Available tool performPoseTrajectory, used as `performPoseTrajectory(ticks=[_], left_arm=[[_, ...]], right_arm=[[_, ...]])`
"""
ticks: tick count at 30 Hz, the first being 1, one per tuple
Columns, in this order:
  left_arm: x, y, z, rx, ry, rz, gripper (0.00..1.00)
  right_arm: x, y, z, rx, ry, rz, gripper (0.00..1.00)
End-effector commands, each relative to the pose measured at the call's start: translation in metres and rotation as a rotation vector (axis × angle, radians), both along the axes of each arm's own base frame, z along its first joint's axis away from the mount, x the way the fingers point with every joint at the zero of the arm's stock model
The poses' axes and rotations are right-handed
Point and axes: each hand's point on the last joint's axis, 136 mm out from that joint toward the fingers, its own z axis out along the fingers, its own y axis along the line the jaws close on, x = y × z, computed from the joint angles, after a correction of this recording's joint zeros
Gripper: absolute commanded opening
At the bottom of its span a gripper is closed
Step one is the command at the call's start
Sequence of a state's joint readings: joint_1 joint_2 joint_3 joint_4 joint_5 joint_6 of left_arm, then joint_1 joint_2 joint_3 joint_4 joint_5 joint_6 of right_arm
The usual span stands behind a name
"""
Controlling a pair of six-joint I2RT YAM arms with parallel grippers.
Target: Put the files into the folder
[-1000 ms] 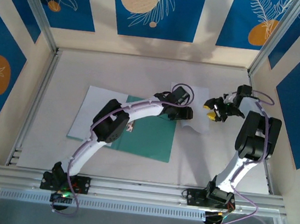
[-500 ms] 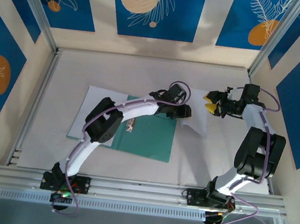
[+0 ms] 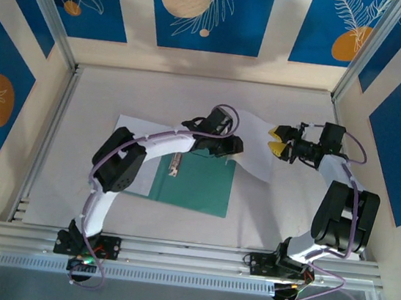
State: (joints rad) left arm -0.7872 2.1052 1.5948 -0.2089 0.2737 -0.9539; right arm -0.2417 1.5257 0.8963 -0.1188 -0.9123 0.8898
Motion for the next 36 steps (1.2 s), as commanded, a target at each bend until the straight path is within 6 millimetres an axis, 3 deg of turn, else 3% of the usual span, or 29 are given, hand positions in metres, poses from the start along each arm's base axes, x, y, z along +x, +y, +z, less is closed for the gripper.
performPoseTrajectory(ticks=[1, 11, 19, 29, 36], left_arm=[[-0.002, 0.010, 0.026, -0.067, -0.017, 0.005, 0.42], [-0.015, 0.059, 0.037, -0.099, -0.011, 0.063, 0.41], [-0.021, 0.089, 0.040, -0.105, -0.006, 0.109, 0.41], [-0.021, 0.099, 0.045, -0.113, -0.005, 0.125, 0.41], [-0.020, 0.100, 0.049, -0.113, -0.008, 0.130, 0.41]], right_arm=[[-0.004, 0.009, 0.014, 0.077, -0.025, 0.023, 0.55], [-0.013, 0.027, 0.002, 0.121, 0.011, 0.044, 0.56], [-0.029, 0.045, -0.026, 0.111, 0.078, 0.052, 0.58], [-0.046, 0.066, -0.073, 0.108, 0.171, 0.057, 0.59], [-0.057, 0.066, -0.094, 0.063, 0.206, 0.046, 0.62]])
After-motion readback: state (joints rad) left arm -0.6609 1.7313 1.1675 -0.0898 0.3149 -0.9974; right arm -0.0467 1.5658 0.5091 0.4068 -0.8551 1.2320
